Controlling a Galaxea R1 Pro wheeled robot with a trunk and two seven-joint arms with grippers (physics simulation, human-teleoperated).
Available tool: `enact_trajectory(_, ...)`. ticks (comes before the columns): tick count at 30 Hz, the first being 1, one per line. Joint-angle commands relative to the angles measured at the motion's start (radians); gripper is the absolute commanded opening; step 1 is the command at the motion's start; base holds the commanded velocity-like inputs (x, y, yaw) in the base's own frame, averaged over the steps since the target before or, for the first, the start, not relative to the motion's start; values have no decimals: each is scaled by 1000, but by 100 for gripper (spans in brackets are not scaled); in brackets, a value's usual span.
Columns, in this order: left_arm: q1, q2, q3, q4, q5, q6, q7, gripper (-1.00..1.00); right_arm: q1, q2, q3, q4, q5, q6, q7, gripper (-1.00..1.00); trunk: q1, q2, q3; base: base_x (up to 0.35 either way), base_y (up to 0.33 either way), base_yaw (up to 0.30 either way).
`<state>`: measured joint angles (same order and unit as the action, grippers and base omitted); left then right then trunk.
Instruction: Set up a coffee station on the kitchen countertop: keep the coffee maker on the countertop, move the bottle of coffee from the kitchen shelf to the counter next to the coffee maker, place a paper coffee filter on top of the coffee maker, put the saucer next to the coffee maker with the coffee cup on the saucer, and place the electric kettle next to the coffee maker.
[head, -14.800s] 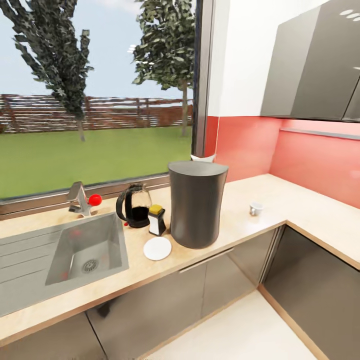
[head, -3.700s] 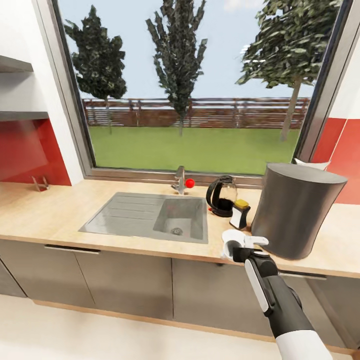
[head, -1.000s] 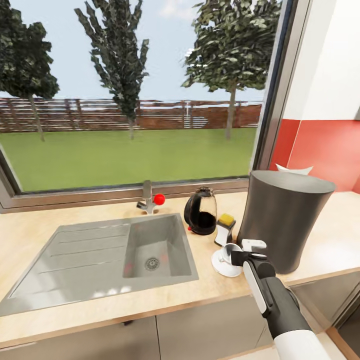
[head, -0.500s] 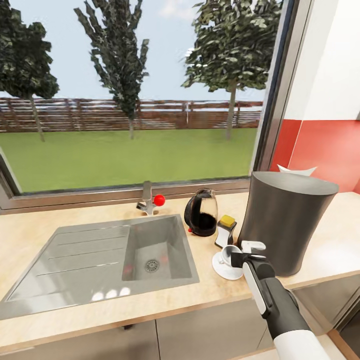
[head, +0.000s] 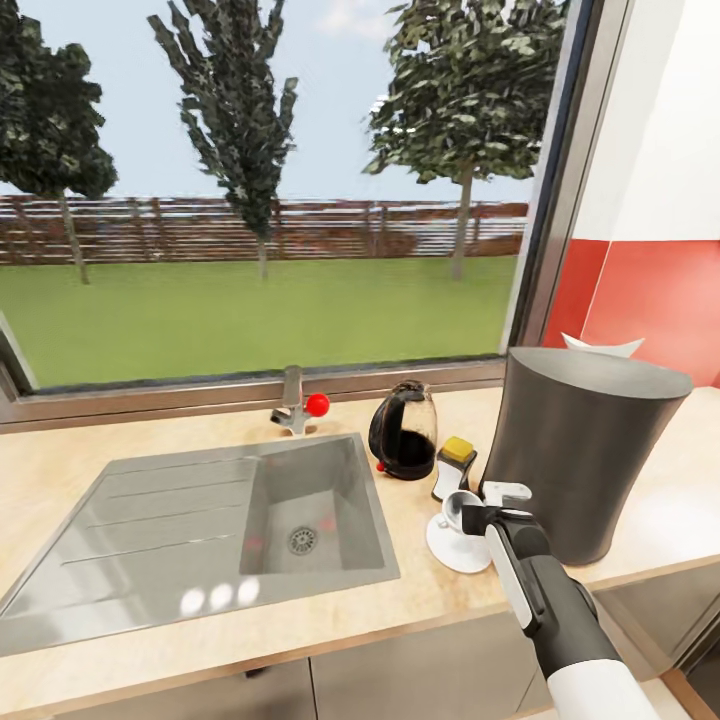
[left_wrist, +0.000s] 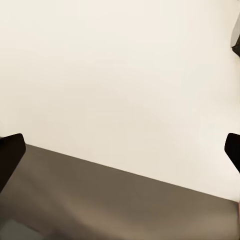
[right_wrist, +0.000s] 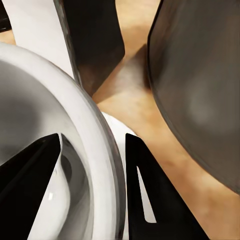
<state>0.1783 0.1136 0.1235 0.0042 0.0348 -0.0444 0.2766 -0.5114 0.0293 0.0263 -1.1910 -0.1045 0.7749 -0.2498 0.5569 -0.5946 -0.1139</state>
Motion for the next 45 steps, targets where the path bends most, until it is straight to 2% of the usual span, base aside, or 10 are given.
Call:
enact_trajectory(1, 0, 0, 5, 0, 4, -5, 0, 100, -1, 0, 1, -1, -11, 3, -9, -100, 0, -1, -2, 11, 0, 0)
enact_trajectory(9, 0, 0, 6, 1, 4, -5, 1, 100, -1, 0, 1, 0, -10, 3, -9, -100, 0, -1, -2, 2, 0, 0)
enact_trajectory(10, 0, 0, 6, 1, 4, -5, 1, 100, 0, 0, 1, 0, -10, 3, -9, 100, 0, -1, -2, 0, 0, 0)
enact_trajectory(38, 0, 1, 7, 0, 5, -5, 1, 100, -1, 0, 3, -2, -11, 3, -9, 100, 0, -1, -1, 0, 0, 0)
enact_trajectory(45, 0, 1, 7, -1, 6, -5, 4, 100, 0, 0, 4, -4, -11, 3, -9, 100, 0, -1, 8, 0, 0, 0)
